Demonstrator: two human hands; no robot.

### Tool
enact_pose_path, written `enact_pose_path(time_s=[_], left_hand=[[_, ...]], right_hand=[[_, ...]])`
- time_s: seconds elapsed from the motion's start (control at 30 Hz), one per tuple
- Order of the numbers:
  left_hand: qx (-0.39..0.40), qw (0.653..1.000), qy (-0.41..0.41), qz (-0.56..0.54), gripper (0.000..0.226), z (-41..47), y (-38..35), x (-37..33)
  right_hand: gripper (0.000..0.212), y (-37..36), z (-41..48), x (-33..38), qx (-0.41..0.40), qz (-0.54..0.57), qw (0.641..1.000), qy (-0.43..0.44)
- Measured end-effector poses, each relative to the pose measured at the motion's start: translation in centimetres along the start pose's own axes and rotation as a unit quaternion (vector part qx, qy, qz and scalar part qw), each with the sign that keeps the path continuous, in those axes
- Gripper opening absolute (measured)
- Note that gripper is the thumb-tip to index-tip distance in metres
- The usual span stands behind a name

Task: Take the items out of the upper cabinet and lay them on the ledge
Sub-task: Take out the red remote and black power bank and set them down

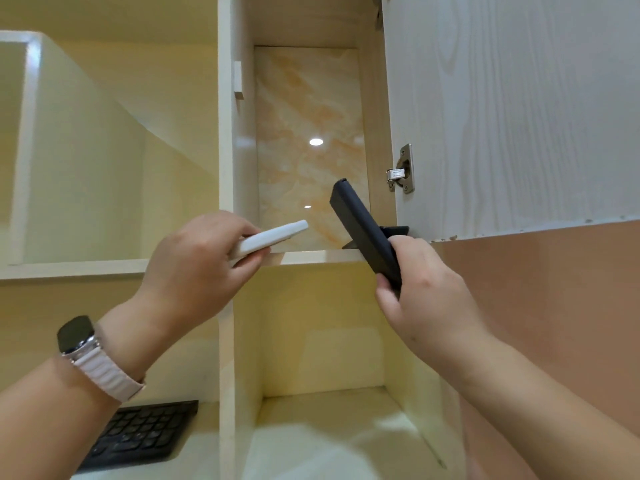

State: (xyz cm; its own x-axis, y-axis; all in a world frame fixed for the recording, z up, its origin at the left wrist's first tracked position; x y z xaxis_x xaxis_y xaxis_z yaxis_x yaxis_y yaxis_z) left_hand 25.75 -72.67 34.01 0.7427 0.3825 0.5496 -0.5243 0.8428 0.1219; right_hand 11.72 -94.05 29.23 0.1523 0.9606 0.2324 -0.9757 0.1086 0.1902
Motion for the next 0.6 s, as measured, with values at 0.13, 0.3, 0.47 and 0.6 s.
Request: enact_pose_path(time_s=[0.13, 0.3, 0.47, 0.6], left_hand=[[0.002, 0.994, 0.106, -0.001, 0.014, -0.8, 0.7, -0.3], [0.038, 0.995, 0.096, 0.013, 0.026, -2.2, 0.8, -1.5], [-0.009, 0.987, 0.156, -0.028, 0.017, -4.4, 0.8, -3.8], [-0.041, 0.96, 0.234, -0.144, 0.011, -5.9, 0.9, -6.6]], right_hand=[[0.023, -0.6, -0.8, -0.3, 0.054, 0.084, 0.991, -0.087], [0.029, -1.0, -1.9, 0.2, 0.096, 0.234, 0.954, -0.162], [0.025, -1.2, -3.5, 1.1, 0.114, 0.335, 0.911, -0.213], [0.023, -1.4, -5.1, 1.2, 0.132, 0.353, 0.896, -0.234]])
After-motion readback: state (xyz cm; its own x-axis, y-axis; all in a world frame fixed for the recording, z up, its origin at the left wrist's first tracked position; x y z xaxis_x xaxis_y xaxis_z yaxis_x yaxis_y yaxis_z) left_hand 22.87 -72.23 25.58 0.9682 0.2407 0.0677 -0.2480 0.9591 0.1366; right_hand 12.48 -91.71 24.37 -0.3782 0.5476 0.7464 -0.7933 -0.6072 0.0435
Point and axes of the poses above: each hand's wrist, its own z-axis towards the middle knuckle, its own y-axis out of the back of the hand, x = y × z, the point moved 1 cm from there along z, towards the middle knuckle, and after that the axes turned 15 degrees about -y, right-handed, at the moved point
